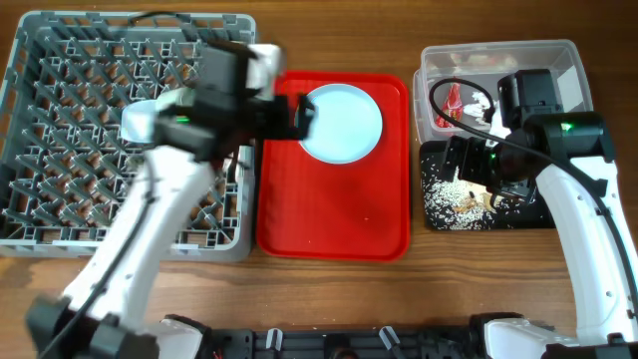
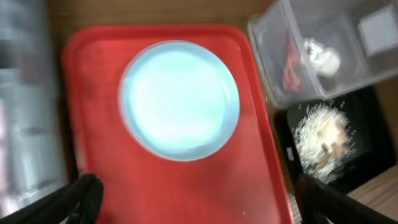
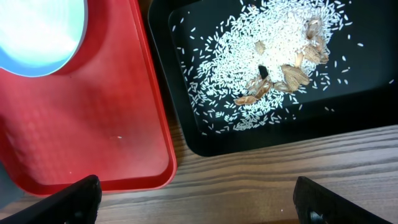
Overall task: Sort waste into correct bins and load items into the dishwasher rack
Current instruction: 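Reach the left gripper to the white plate edge and grasp it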
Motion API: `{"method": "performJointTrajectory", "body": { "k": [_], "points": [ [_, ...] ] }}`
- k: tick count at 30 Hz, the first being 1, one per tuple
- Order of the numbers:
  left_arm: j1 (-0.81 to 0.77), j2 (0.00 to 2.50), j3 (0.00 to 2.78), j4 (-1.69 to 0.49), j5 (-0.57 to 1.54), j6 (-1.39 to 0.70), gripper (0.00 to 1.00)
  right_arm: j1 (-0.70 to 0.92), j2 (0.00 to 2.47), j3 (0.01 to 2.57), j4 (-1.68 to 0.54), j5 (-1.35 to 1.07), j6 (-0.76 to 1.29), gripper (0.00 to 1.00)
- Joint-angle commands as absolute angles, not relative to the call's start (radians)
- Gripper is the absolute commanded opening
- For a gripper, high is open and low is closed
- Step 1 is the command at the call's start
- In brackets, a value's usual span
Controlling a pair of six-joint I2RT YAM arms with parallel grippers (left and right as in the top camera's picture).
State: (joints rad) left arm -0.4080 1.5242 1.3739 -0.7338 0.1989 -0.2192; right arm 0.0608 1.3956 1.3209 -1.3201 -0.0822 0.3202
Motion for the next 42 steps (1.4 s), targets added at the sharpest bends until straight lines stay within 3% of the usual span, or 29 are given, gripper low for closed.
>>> {"method": "performJointTrajectory", "body": {
  "k": [1, 12, 20, 22, 27, 28, 42],
  "points": [
    [-0.546, 1.650, 1.375, -0.675, 0.076, -0.223, 1.00, 0.059, 1.388, 1.322, -1.322, -0.093, 0.317, 1.00],
    [-0.644, 1.970, 1.375, -0.452, 0.076, -0.216, 0.97, 0.059, 1.388, 1.322, -1.322, -0.093, 0.316, 1.00],
    [-0.656, 2.066, 1.375, -0.530, 0.076, -0.216, 0.78, 0.059, 1.388, 1.322, -1.321, -0.093, 0.317, 1.00],
    [-0.664, 2.071, 1.375, -0.555, 0.076, -0.216, 0.66, 0.059, 1.388, 1.322, -1.321, -0.093, 0.317, 1.00],
    [-0.681, 2.071, 1.375, -0.614, 0.076, -0.216, 0.26, 0.059, 1.388, 1.322, -1.322, -0.093, 0.317, 1.00],
    [-0.682, 2.071, 1.375, -0.622, 0.076, -0.216, 0.23, 0.059, 1.388, 1.322, -1.322, -0.093, 0.316, 1.00],
    [-0.708, 2.072, 1.375, -0.640, 0.076, -0.217, 0.11, 0.059, 1.388, 1.322, -1.321, -0.093, 0.316, 1.00]
  ]
}}
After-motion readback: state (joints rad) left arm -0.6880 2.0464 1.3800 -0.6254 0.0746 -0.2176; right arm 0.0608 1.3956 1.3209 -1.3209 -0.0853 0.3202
